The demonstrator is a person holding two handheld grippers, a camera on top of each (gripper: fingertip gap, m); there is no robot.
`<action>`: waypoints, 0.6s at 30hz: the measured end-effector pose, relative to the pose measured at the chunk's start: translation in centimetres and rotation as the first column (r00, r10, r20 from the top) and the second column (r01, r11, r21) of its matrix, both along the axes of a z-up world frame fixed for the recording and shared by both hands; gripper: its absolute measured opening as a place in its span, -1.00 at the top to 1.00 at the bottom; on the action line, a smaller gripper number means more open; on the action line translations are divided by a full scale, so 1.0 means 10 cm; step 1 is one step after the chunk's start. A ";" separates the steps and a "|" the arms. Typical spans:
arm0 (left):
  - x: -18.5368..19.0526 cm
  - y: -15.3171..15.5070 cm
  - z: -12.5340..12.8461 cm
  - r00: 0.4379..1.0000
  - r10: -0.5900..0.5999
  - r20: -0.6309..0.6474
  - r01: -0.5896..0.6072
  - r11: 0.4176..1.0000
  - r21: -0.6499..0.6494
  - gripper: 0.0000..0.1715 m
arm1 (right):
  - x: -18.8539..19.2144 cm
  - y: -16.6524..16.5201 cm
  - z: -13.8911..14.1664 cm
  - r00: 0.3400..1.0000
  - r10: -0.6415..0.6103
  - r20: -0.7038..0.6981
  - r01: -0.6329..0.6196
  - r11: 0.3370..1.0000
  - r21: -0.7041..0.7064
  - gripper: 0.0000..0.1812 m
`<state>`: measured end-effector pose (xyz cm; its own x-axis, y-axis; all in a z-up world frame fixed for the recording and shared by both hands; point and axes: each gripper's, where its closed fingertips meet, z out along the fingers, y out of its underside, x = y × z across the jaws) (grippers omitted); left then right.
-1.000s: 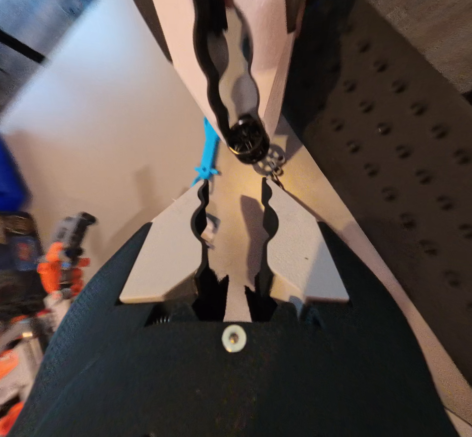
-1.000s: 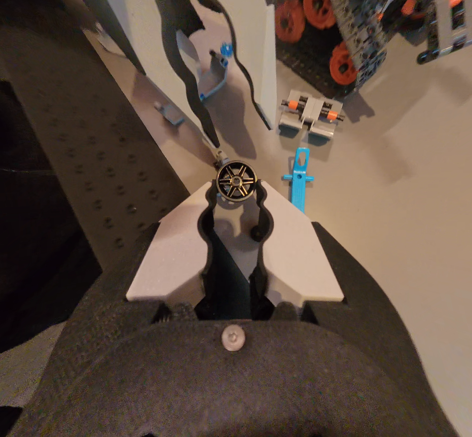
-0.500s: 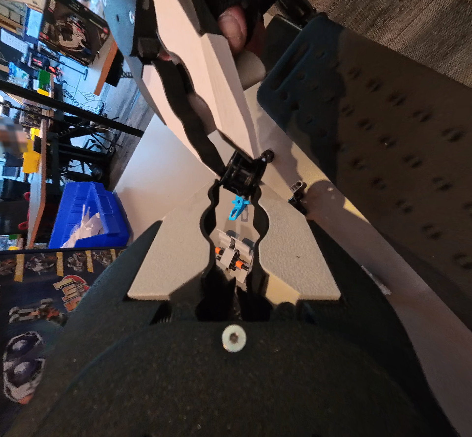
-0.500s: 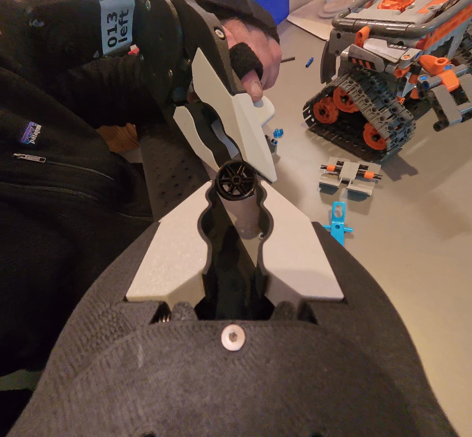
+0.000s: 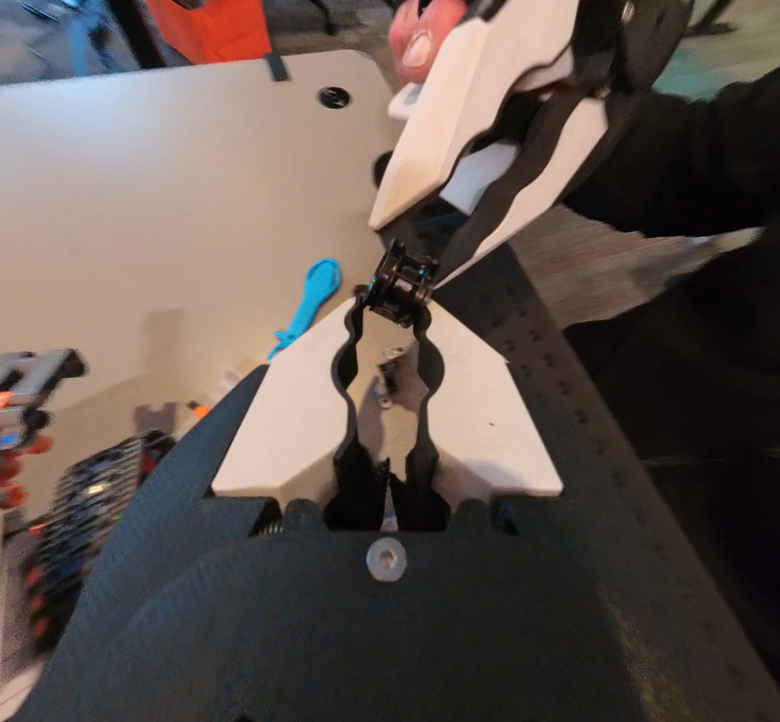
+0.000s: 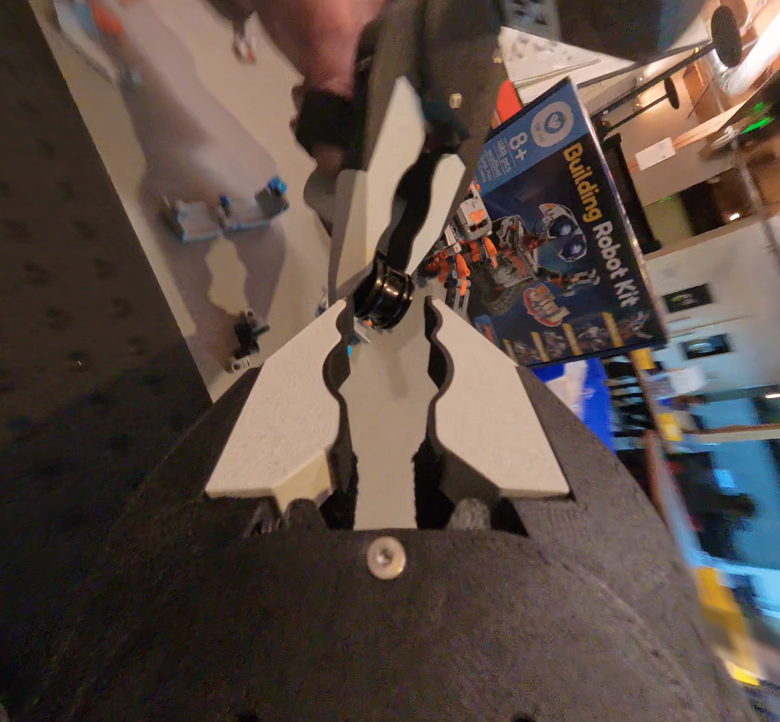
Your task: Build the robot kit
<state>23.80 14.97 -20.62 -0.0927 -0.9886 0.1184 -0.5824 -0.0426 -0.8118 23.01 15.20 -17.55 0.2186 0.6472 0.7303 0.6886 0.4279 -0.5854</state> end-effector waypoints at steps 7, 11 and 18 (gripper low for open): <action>-0.09 -0.20 -0.08 0.995 -0.078 -0.067 0.061 0.971 -0.230 0.76 | -0.11 -0.19 -0.10 0.963 0.022 0.269 -0.071 0.982 0.174 0.59; -0.12 -0.35 -0.03 0.988 -0.148 -0.050 0.126 0.943 -0.308 0.77 | -0.15 -0.31 -0.13 0.945 0.082 0.317 -0.127 0.984 0.123 0.58; -0.23 -0.54 -0.10 0.963 -0.253 -0.090 0.201 0.902 -0.381 0.78 | -0.22 -0.43 -0.21 0.918 0.136 0.372 -0.181 0.980 0.087 0.60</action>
